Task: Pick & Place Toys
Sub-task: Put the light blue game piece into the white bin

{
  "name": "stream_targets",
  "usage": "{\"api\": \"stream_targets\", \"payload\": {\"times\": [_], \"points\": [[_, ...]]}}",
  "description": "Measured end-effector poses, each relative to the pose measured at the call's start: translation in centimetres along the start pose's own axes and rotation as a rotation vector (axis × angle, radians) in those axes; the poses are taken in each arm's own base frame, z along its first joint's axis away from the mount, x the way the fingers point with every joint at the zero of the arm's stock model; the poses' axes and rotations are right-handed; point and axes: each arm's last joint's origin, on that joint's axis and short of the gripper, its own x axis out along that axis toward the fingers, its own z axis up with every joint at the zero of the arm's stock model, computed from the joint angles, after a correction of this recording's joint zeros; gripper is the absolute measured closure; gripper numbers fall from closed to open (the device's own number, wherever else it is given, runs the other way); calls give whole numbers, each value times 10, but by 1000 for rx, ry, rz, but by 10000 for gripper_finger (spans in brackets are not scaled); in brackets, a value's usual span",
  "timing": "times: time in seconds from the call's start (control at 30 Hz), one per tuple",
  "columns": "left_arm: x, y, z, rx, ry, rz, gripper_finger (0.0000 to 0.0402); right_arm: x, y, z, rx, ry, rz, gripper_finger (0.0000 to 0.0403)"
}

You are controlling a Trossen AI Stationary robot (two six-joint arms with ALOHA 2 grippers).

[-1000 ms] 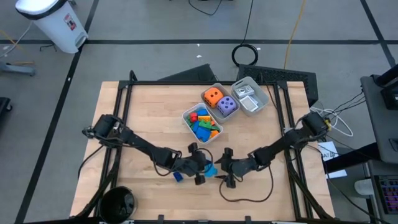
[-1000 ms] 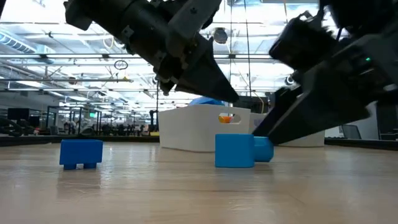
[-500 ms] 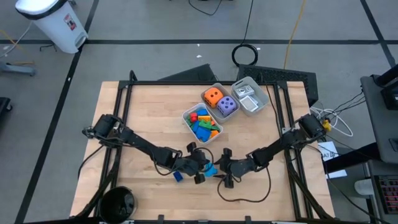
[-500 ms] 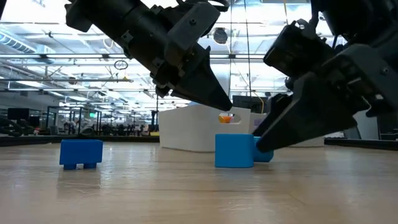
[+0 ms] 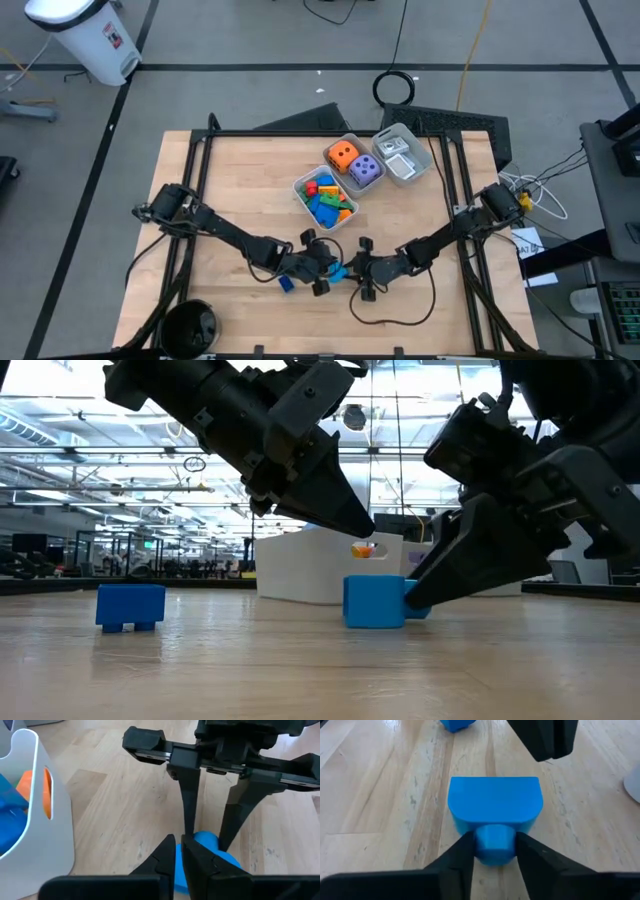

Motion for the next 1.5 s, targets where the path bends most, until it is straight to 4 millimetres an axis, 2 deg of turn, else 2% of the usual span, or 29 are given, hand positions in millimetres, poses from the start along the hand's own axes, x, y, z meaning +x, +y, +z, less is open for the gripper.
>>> {"api": "stream_targets", "payload": {"times": [0.13,0.2,0.37,0.5,0.63,0.77,0.87,0.97,1.13,1.23,1.33,1.5], "points": [[0,0,0,0,4,-7,362,-2,0,3,-14,-9,5,335],[-5,-1,4,8,14,-38,362,-7,0,9,-17,-24,12,343],[-42,-7,28,24,-24,-117,362,-30,1,34,-18,-95,36,343],[-67,-12,35,42,-44,-107,362,-56,-3,56,-52,-174,2,339],[-78,-16,37,53,-63,-88,362,-81,-17,75,-67,-253,-189,338],[-80,-19,34,63,-55,-94,362,-96,-42,85,-62,-276,-448,341],[-79,-18,32,70,-39,-84,362,-93,-63,85,-50,-224,-532,341],[-78,-16,33,66,-41,-74,362,-80,-81,80,-23,-155,-556,337],[-77,-15,33,60,-41,-70,362,-58,-99,66,-11,-56,-587,338],[-77,-15,33,60,-41,-70,362,-49,-102,59,-17,3,-510,338],[-77,-15,33,61,-40,-70,362,-43,-102,59,19,-6,-432,329],[-77,-15,33,60,-41,-70,362,-43,-100,62,45,-39,-388,295]]}}
